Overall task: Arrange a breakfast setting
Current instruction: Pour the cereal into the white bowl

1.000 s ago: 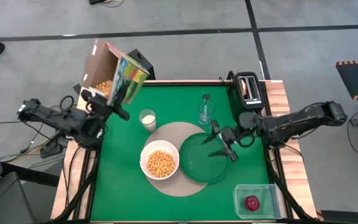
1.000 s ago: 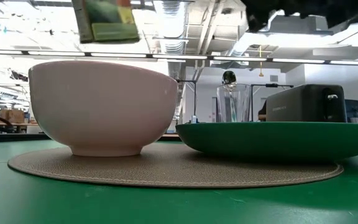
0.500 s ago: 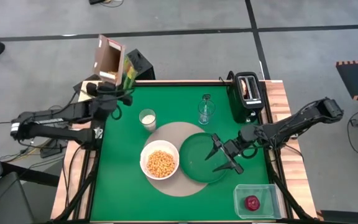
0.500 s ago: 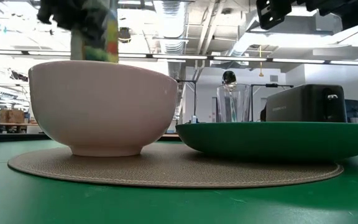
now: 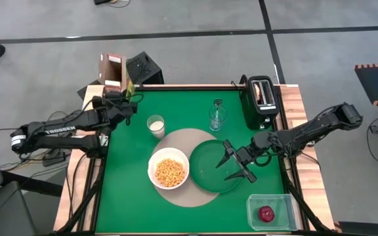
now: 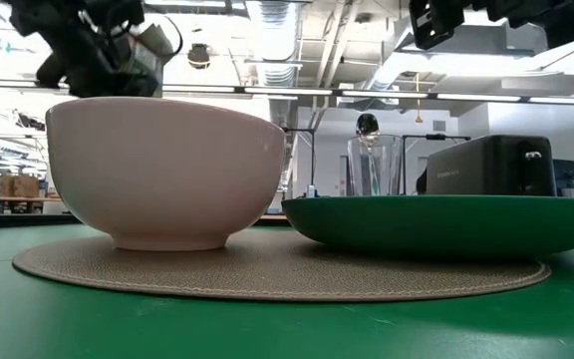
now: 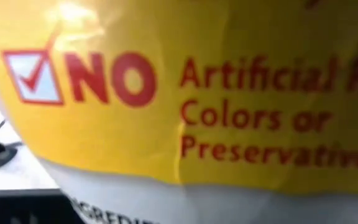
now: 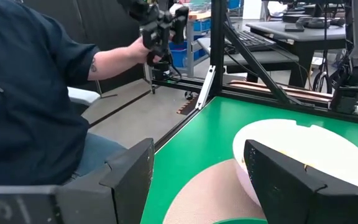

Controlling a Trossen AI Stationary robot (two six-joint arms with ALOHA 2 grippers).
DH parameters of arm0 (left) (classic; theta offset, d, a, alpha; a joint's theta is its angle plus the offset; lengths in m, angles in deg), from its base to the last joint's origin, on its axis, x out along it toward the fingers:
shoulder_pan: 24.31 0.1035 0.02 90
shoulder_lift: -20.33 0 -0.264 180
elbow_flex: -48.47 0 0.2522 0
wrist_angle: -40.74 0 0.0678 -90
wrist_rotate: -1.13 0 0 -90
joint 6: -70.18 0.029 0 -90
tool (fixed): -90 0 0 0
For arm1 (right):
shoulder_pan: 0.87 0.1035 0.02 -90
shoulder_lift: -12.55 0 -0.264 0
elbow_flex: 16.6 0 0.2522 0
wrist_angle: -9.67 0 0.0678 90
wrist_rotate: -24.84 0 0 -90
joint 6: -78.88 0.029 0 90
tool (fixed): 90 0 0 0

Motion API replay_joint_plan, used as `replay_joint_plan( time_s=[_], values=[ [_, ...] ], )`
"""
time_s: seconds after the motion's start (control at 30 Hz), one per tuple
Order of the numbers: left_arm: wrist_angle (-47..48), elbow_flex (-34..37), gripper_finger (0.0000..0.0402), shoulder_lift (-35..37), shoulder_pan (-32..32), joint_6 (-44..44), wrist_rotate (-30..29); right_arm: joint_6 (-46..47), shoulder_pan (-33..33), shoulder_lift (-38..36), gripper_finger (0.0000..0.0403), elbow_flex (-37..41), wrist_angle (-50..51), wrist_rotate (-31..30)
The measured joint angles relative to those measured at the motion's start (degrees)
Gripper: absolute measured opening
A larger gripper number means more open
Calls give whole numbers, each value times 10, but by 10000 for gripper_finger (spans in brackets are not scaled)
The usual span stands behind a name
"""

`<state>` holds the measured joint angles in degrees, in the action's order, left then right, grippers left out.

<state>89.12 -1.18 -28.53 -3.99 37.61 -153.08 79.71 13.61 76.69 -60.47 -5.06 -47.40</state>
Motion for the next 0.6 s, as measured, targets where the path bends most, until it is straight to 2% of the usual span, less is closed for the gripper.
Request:
replay_joint_plan(
  time_s=[0.27, 0.4, 0.6],
  values=[
    [-121, 102, 149, 0, 47, -8, 39, -8, 0, 0, 276, 0, 2, 0],
    [-187, 141, 149, 0, 73, 23, 44, -9, 0, 0, 276, 0, 2, 0],
    [-206, 160, 149, 0, 92, 27, 57, -9, 0, 0, 276, 0, 5, 0]
  ],
)
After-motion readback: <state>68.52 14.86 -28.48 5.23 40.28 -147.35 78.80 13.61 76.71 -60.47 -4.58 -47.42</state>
